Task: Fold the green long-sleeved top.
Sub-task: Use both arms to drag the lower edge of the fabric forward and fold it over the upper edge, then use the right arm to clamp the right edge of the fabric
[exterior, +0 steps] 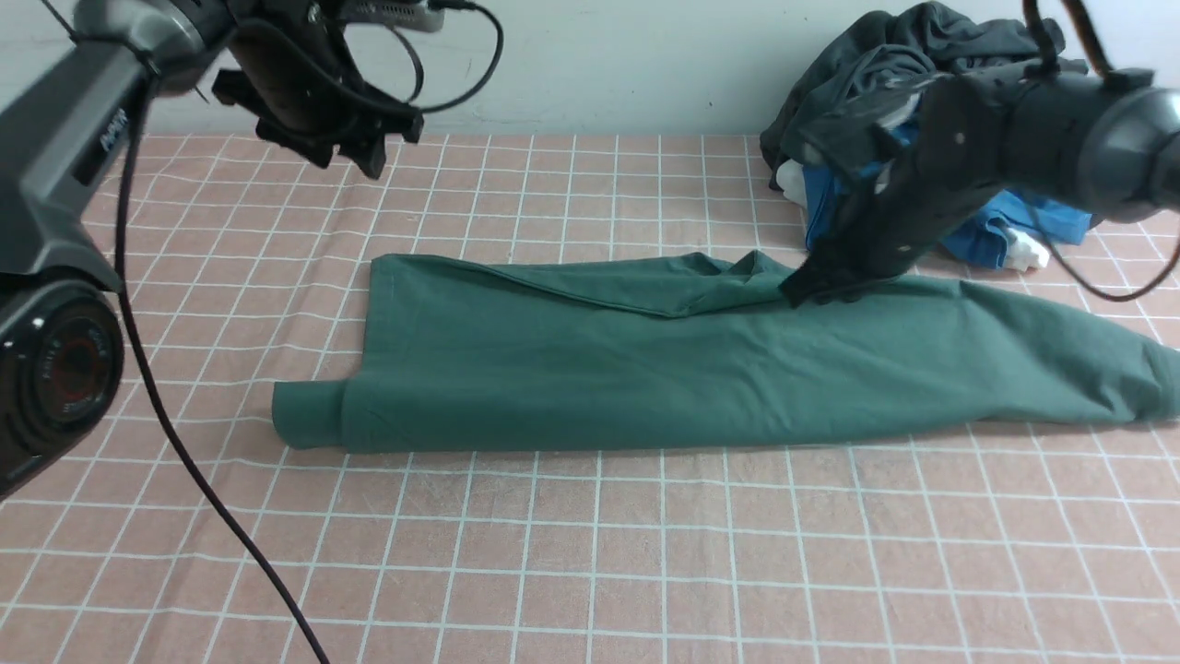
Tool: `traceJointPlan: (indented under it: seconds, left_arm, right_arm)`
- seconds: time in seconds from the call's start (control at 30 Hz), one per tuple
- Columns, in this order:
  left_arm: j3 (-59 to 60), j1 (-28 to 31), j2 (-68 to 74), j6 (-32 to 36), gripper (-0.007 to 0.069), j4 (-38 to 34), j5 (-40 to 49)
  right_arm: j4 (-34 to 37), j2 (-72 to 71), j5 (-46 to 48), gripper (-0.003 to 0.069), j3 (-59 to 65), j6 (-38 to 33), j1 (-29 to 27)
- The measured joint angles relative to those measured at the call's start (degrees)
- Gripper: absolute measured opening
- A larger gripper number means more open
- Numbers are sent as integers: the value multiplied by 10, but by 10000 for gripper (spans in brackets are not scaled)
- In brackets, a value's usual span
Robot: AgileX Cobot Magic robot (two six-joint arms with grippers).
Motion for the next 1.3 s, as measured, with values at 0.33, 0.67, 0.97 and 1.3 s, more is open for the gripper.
traceJointPlan:
  seconds: [0.33,0.67,0.97,1.3]
  left_arm:
    - [66,-6,-229,96,18,-184,15]
    - [516,-6,-550,114,-3,-109,-63]
    - [963,-6,-793,27,-3,-19,-231]
    - [1100,-6,-812,7,-3,-29,-329]
  right_arm:
    - [204,116,-247,-13,-12,-251,8]
    - [222,69,-224,139,-95,-132,-71]
    - [16,-8,186,371,-98,117,-222]
    - [-28,-8,179,529,22,185,-339]
